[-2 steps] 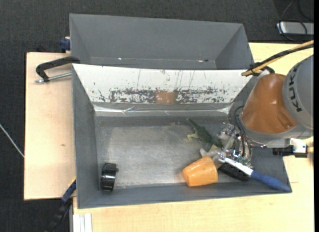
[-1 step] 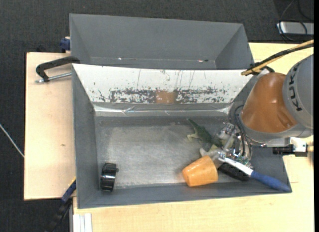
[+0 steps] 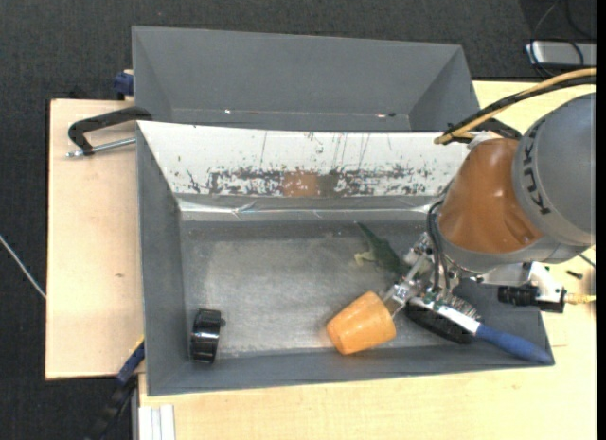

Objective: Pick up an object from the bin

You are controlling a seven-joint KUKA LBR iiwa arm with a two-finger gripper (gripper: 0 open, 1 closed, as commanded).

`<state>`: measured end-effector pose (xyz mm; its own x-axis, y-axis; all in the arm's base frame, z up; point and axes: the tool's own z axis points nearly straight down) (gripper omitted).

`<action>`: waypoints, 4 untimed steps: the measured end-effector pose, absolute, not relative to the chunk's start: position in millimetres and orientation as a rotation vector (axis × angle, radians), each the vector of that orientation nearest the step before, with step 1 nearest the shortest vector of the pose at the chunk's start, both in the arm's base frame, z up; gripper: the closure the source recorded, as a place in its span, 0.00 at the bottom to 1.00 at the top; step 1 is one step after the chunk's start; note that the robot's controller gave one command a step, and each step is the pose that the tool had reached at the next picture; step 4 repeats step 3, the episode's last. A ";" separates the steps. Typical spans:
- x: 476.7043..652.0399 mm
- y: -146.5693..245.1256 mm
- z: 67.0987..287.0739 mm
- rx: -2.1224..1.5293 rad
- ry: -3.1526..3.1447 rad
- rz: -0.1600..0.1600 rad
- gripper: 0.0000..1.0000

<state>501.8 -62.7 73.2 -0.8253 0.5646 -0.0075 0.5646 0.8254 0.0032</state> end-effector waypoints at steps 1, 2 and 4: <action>506.8 -92.3 71.9 0.977 2.976 0.003 0.00; 508.8 -92.9 73.7 0.974 2.970 0.002 1.00; 511.2 -93.1 160.0 0.974 2.975 0.003 1.00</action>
Offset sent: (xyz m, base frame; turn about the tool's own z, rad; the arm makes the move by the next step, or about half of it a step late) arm 0.0024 -0.0297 -0.0032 0.0350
